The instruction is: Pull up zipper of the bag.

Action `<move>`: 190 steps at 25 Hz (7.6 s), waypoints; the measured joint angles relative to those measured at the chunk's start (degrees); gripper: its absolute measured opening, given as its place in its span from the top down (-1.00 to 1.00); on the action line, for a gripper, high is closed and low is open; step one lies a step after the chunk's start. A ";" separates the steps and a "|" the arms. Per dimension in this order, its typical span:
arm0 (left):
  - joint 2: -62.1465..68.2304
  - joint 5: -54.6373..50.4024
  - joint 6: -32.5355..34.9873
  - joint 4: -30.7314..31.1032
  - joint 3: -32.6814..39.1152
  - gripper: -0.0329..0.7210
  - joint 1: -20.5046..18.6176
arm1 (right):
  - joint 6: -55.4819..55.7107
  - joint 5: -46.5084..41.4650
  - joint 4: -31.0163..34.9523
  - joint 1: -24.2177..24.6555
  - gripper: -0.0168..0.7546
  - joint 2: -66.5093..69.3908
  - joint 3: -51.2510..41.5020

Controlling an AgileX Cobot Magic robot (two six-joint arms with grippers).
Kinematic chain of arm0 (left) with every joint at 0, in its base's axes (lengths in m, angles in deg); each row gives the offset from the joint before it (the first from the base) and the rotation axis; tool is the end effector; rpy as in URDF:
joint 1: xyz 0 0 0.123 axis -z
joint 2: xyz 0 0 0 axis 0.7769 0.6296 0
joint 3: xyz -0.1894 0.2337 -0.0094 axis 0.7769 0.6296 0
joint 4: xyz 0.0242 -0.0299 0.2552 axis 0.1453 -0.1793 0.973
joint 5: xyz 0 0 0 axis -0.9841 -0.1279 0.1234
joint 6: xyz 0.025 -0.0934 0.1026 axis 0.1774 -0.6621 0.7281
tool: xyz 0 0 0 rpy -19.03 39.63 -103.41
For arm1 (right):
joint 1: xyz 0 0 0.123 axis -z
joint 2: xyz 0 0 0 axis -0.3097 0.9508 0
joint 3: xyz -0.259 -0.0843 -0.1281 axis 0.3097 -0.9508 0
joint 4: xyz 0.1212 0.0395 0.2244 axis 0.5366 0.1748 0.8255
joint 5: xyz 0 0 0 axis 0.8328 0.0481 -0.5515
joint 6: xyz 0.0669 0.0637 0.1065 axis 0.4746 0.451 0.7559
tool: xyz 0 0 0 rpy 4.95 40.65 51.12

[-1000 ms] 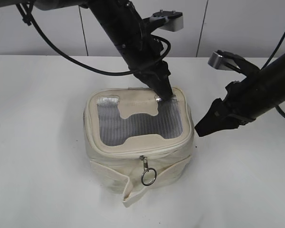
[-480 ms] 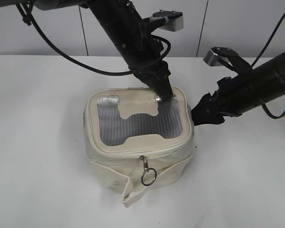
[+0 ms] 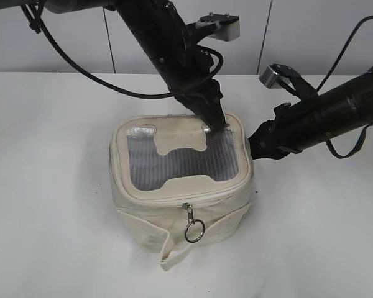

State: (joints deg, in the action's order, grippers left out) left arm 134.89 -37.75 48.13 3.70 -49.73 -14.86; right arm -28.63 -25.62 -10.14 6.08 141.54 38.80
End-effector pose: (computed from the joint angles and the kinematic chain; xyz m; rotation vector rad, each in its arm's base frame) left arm 0.3630 -0.3431 0.2041 1.5433 2.3899 -0.7023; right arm 0.3424 0.1625 0.1180 -0.8745 2.4155 0.8591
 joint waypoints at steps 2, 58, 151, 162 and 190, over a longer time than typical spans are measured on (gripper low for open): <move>0.00 0.00 0.00 0.00 0.00 0.71 0.00 | 1.75 0.00 -0.14 0.00 0.94 0.00 0.00; 0.00 -1.01 -0.03 -0.67 0.00 0.72 0.41 | 36.40 -5.01 -30.16 -25.07 0.94 -25.77 -10.87; -109.34 10.86 -33.29 27.13 74.38 -0.06 -32.78 | 95.29 -9.31 -75.28 -2.22 -0.57 -71.20 -26.39; -126.09 8.14 -33.47 27.14 77.56 -0.06 -32.78 | 83.11 -8.59 -66.99 -2.22 -0.57 -95.74 -27.54; -126.09 8.45 -29.35 20.30 81.02 -0.06 -32.78 | 79.40 -17.47 -66.63 -2.22 -0.57 -99.82 -28.11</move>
State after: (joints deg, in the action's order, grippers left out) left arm 8.80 -29.30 18.79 24.00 31.29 -47.64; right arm 50.76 -43.09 -76.77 3.86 41.72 10.69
